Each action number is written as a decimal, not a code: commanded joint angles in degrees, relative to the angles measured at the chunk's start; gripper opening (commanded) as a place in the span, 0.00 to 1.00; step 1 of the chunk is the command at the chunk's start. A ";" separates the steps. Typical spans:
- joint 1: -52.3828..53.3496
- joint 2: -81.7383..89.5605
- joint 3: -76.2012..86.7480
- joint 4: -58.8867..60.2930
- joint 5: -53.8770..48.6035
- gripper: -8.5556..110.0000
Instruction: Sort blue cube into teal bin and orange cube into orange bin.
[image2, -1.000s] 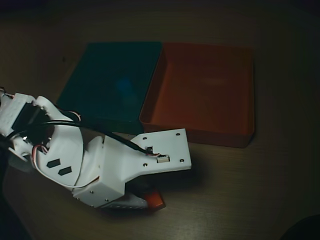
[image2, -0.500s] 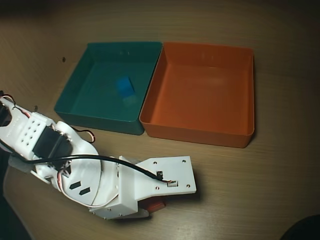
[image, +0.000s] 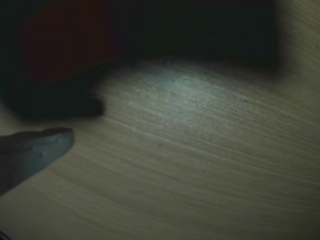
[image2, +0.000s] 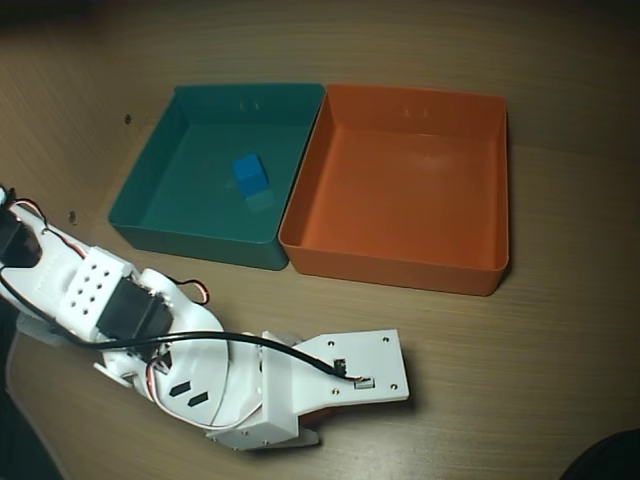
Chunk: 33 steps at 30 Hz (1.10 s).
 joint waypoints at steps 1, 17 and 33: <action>0.44 0.70 -3.69 -0.88 0.26 0.44; 0.44 0.00 -2.81 -0.79 0.53 0.27; 0.44 0.97 -3.60 -0.79 0.62 0.02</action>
